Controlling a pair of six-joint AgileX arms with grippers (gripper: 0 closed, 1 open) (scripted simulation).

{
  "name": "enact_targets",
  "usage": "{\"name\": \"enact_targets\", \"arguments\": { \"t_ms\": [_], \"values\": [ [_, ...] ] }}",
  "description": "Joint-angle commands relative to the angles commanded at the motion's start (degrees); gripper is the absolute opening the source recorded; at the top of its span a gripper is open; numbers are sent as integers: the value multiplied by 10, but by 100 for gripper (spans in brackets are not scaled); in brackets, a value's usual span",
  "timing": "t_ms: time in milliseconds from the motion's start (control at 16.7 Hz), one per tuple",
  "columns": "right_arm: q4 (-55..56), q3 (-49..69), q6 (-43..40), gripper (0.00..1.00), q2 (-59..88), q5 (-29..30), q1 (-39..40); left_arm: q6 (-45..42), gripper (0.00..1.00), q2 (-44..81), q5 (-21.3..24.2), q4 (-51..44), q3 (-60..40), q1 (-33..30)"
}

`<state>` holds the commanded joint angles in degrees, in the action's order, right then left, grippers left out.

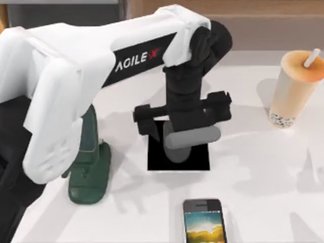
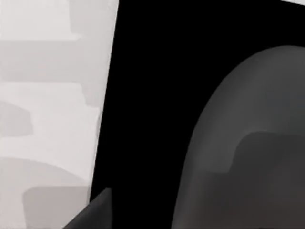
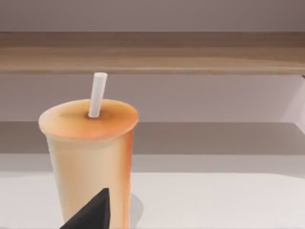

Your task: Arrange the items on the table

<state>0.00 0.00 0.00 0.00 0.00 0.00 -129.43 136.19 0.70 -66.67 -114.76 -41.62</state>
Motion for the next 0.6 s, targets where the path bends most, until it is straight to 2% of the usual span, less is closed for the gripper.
{"name": "enact_targets", "arguments": {
  "t_ms": [300,600],
  "values": [
    [0,0,0,100,0,0,0,231,100,-33,-3,6,29,-29],
    [0,0,0,100,0,0,0,547,100,-71,-5,15,74,-68]
  ]
}}
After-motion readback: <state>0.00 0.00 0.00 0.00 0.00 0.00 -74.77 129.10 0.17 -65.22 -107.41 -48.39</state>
